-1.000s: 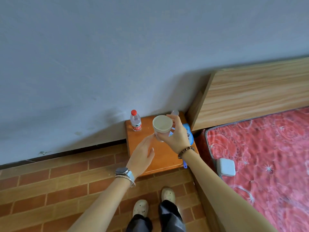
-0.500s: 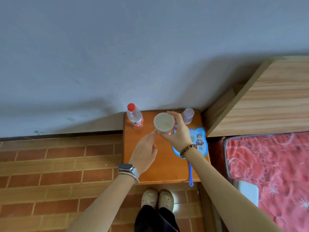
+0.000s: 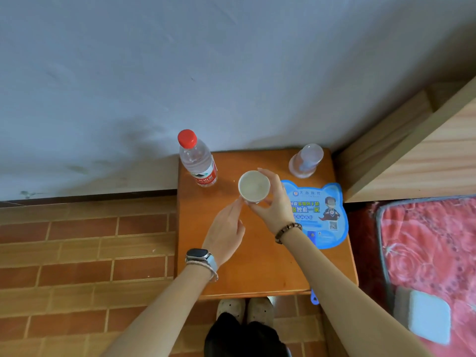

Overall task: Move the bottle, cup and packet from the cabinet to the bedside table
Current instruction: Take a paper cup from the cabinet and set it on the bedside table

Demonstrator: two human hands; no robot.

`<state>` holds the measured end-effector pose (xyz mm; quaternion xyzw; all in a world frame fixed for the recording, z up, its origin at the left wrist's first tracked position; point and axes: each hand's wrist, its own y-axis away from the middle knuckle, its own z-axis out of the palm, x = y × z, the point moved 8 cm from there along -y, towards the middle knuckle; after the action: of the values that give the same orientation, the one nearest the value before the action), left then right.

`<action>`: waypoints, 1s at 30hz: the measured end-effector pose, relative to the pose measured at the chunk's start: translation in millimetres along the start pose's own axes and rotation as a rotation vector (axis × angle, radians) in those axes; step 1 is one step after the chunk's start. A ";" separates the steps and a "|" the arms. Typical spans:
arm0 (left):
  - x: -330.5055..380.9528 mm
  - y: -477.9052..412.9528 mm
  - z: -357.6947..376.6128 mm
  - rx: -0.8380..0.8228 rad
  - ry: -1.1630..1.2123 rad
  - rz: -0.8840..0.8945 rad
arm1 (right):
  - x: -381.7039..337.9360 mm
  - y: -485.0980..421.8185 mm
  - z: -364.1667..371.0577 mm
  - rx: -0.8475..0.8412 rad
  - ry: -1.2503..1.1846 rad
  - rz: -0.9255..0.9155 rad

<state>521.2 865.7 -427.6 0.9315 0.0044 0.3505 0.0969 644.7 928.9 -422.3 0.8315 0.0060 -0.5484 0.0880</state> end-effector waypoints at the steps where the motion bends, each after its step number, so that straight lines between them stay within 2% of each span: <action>1: -2.6 -1.6 1.8 0.009 -0.003 -0.002 | 3.8 -1.7 2.3 -0.005 -0.002 0.002; 11: -23.0 -23.4 10.2 0.038 -0.017 0.001 | 24.6 -26.3 22.9 -0.050 -0.012 0.025; 20: -37.2 -50.1 4.0 0.107 -0.001 -0.049 | 18.0 -63.8 36.2 -0.081 0.046 -0.040; 30: -30.1 -47.1 -6.2 0.138 -0.039 -0.051 | 14.2 -63.4 24.6 -0.085 0.135 -0.030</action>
<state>497.3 910.7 -451.3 0.9422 0.0505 0.3285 0.0416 621.2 986.3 -453.6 0.8620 0.0475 -0.4915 0.1146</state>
